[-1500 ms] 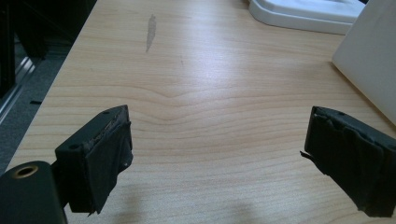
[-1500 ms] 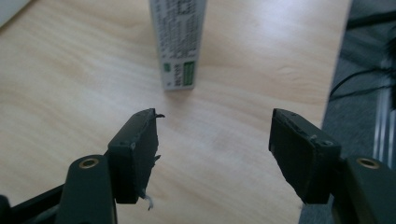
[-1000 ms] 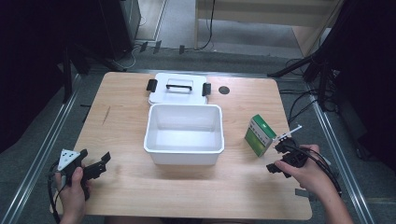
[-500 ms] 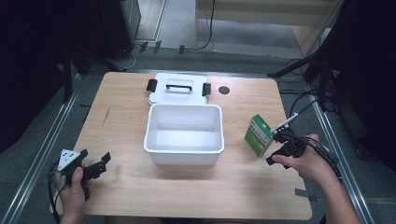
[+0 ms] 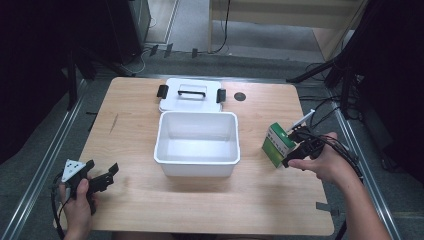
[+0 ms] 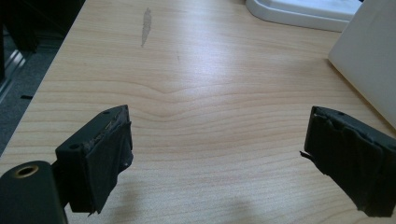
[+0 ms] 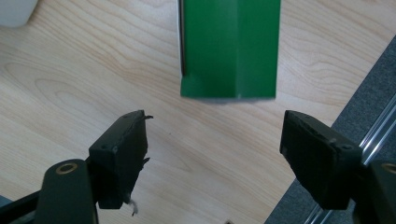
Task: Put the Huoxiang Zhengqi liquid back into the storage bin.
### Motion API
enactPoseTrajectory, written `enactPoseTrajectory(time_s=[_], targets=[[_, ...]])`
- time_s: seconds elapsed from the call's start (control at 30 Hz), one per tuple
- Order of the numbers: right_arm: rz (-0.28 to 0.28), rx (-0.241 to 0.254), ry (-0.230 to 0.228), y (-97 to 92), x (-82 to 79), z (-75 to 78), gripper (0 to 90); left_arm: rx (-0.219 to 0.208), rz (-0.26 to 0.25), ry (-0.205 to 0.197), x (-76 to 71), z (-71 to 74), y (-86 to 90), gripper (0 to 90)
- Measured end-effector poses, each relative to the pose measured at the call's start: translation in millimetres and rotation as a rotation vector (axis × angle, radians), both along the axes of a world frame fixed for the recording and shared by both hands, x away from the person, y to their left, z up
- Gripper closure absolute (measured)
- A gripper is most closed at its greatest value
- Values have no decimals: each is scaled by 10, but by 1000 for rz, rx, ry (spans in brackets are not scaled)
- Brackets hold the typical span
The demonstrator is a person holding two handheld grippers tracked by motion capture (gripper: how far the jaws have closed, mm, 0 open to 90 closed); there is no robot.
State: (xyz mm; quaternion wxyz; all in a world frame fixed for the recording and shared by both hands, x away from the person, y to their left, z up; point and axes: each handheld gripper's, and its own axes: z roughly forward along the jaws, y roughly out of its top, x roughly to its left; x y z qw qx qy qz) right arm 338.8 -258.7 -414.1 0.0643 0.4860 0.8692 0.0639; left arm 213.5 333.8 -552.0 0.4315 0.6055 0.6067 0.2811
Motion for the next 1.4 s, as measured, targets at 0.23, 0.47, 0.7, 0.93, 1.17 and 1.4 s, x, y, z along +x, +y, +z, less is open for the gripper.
enactPoseTrajectory(time_s=[0.23,0.47,0.7,0.93,1.17,1.4], targets=[[-6,-10,2,59,87,51,237,-3,-2,0,2,-1,1,85],[-10,-11,11,116,198,72,240,-4,-6,3,4,-1,1,85],[-3,-10,19,182,292,93,276,-5,-9,6,7,-1,1,85],[-10,-10,43,232,396,100,300,-12,-14,8,11,-3,11,85],[-18,4,63,261,478,104,325,-10,-17,10,14,-3,10,85],[-27,28,84,252,552,95,369,-8,-17,10,14,-2,8,85]])
